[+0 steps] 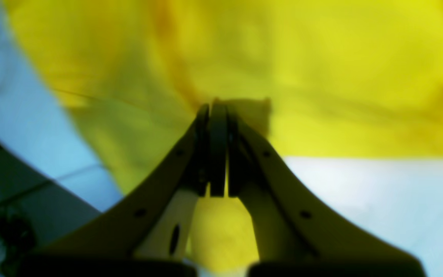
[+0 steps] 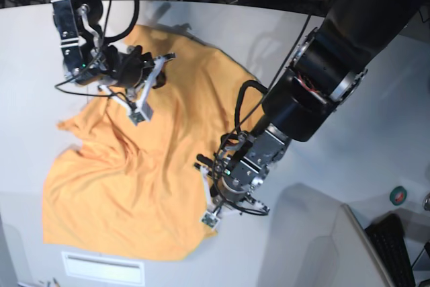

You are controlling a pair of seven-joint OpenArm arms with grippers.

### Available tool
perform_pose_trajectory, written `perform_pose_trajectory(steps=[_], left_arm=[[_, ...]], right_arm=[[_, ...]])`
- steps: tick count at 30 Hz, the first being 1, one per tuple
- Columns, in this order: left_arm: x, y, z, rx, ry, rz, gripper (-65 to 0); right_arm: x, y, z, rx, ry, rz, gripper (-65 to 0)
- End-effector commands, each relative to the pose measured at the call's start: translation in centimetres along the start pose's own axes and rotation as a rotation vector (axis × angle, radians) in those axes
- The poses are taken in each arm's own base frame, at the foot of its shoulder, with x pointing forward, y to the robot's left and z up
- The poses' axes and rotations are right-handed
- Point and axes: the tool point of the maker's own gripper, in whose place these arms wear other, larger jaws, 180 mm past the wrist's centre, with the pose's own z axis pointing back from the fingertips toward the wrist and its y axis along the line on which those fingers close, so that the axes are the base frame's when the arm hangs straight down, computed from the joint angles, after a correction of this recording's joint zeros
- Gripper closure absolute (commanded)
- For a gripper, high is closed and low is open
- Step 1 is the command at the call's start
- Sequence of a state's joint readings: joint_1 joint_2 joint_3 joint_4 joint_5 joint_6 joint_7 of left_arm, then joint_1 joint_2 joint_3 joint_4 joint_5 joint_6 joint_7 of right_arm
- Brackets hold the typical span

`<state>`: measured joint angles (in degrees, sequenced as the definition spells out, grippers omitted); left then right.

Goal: Layout the t-shirt on the table in an organized manner, then fold the t-shirt properly
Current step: 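Grasp shirt edges with both grippers and drag them apart to spread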

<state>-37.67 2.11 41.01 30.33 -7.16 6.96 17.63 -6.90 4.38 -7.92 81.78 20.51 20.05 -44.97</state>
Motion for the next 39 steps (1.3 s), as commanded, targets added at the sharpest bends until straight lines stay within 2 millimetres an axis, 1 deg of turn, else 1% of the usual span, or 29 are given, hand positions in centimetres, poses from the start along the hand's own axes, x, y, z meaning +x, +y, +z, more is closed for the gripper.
perform_pose_trajectory(steps=[1, 3, 4, 5, 7, 8, 9, 10, 12, 14, 15, 17, 18, 20, 23, 25, 26, 28, 30, 31, 32, 33, 34, 35, 37, 38, 39], left_arm=[[1.1, 0.2, -0.2, 0.003, -0.026, -0.007, 0.0], [-0.5, -0.3, -0.5, 0.003, 0.002, -0.048, 0.0], [-1.0, -0.5, -0.5, 0.004, 0.012, -0.096, 0.0], [-1.9, -1.2, -0.5, 0.0, 0.023, -0.153, 0.0], [-3.7, -2.2, -0.3, -0.01, 0.041, -0.231, 0.0], [-4.4, -2.5, -0.2, -0.013, 0.05, -0.244, 0.0], [-5.3, -2.5, -0.2, -0.013, 0.062, -0.264, 0.0], [-6.9, -2.2, 0.0, -0.008, 0.086, -0.283, 0.0], [-9.0, -1.9, 0.2, -0.007, 0.118, -0.301, 0.0], [-11.5, -1.3, 0.8, 0.0, 0.184, -0.302, 0.0], [-12.3, -1.0, 1.3, 0.005, 0.207, -0.302, 0.0], [-13.8, -1.5, 2.7, -0.005, 0.234, -0.296, 0.0], [-13.8, -1.7, 3.5, -0.009, 0.23, -0.294, 0.0], [-14.3, -3.0, 5.5, -0.033, 0.23, -0.287, 0.0], [-13.1, -5.9, 8.6, -0.087, 0.198, -0.261, 0.0], [-12.5, -7.8, 10.2, -0.123, 0.188, -0.241, 0.0], [-12.1, -8.8, 10.9, -0.144, 0.175, -0.232, 0.0], [-10.4, -11.3, 11.8, -0.187, 0.133, -0.197, 0.0], [-8.0, -13.4, 12.2, -0.221, 0.092, -0.158, 0.0], [-6.8, -14.0, 12.2, -0.226, 0.071, -0.145, 0.0], [-6.0, -14.1, 12.2, -0.222, 0.06, -0.133, 0.0], [-4.9, -13.3, 12.0, -0.206, 0.04, -0.106, 0.0], [-3.9, -12.0, 11.8, -0.182, 0.024, -0.076, 0.0], [-3.4, -10.8, 11.7, -0.158, 0.021, -0.05, 0.0], [-2.5, -7.5, 11.2, -0.095, 0.021, 0.008, 0.0], [-1.9, -5.3, 10.8, -0.054, 0.011, 0.022, 0.0], [-1.5, -3.6, 10.2, -0.025, 0.01, 0.033, 0.0]], right_arm=[[0.2, 0.3, -0.3, 0.009, -0.003, 0.006, 0.0], [-0.6, 0.3, -1.0, 0.016, 0.011, -0.015, 0.0], [-0.8, 0.4, -1.1, 0.017, 0.015, -0.018, 0.0], [-1.1, 0.2, -1.1, 0.015, 0.024, -0.019, 0.0], [-2.6, 0.3, -1.1, 0.016, 0.047, -0.029, 0.0], [-2.9, -0.1, -0.9, 0.008, 0.053, -0.028, 0.0], [-3.3, -1.2, -0.6, -0.013, 0.062, -0.03, 0.0], [-3.6, -2.1, -0.3, -0.029, 0.067, -0.04, 0.0], [-4.3, -3.8, 0.1, -0.06, 0.076, -0.07, 0.0], [-4.8, -6.6, 0.7, -0.11, 0.087, -0.102, 0.0], [-4.2, -8.0, 1.0, -0.133, 0.084, -0.109, 0.0], [-3.8, -10.2, 1.1, -0.163, 0.097, -0.126, 0.0], [-3.3, -11.0, 0.9, -0.172, 0.101, -0.132, 0.0], [-1.2, -12.4, 0.5, -0.182, 0.087, -0.142, 0.0], [2.5, -15.3, 0.7, -0.215, 0.039, -0.16, 0.0], [4.9, -16.7, 0.8, -0.227, 0.015, -0.178, 0.0], [6.4, -17.2, 0.9, -0.229, -0.002, -0.182, 0.0], [8.9, -18.1, 1.2, -0.234, -0.043, -0.19, 0.0], [11.7, -18.5, 1.8, -0.241, -0.106, -0.18, 0.0], [12.9, -18.6, 2.1, -0.244, -0.133, -0.172, 0.0], [13.8, -19.1, 2.8, -0.254, -0.151, -0.167, 0.0], [14.4, -20.0, 3.9, -0.274, -0.158, -0.155, 0.0], [15.2, -20.5, 5.1, -0.294, -0.167, -0.134, 0.0], [15.2, -20.7, 6.0, -0.308, -0.159, -0.116, 0.0], [14.8, -20.7, 8.1, -0.343, -0.144, -0.057, 0.0], [14.1, -20.3, 8.9, -0.36, -0.131, -0.027, 0.0], [13.4, -19.3, 9.3, -0.365, -0.123, 0.006, 0.0]])
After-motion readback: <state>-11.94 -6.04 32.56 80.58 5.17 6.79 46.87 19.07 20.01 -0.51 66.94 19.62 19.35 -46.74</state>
